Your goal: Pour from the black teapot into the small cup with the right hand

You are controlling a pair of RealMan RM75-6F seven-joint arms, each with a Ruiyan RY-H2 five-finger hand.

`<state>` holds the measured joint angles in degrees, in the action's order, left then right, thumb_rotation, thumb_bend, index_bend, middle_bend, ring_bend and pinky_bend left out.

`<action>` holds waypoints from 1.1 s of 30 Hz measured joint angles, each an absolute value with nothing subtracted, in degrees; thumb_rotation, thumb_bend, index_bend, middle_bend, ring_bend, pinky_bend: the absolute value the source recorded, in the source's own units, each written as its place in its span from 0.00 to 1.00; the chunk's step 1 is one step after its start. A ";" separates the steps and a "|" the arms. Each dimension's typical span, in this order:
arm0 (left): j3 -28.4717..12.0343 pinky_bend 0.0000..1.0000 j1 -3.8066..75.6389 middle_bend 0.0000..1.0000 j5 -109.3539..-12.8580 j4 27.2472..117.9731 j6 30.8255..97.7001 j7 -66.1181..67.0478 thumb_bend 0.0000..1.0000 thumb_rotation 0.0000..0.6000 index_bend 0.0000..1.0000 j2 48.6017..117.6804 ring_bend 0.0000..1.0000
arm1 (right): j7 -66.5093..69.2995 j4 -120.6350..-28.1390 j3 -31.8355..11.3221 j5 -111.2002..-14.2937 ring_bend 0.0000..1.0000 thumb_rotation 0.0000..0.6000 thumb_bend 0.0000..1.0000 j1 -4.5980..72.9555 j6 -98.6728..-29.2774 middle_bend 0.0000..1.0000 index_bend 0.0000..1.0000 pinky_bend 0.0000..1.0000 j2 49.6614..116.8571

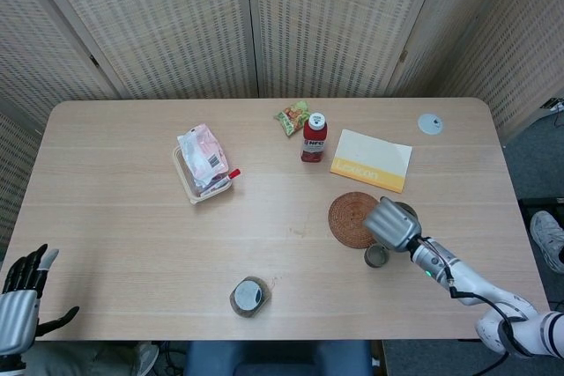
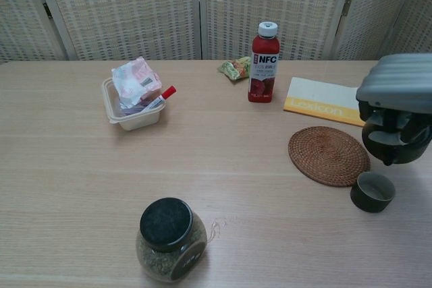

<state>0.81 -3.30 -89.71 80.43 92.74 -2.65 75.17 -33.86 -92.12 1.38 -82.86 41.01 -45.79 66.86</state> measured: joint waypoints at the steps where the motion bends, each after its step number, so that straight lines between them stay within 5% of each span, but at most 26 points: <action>1: 0.79 0.00 -3.33 0.00 -89.66 80.38 92.74 -2.73 0.01 1.00 0.00 75.18 0.00 | -34.41 -92.19 1.39 -82.76 0.92 0.81 0.45 41.09 -45.71 0.98 0.89 0.58 66.91; 33: 0.76 0.00 -3.63 0.00 -89.62 79.53 92.88 -3.68 0.01 1.00 0.00 75.47 0.00 | -47.04 -94.26 2.85 -82.54 0.92 0.81 0.45 42.21 -46.32 0.98 0.89 0.58 67.63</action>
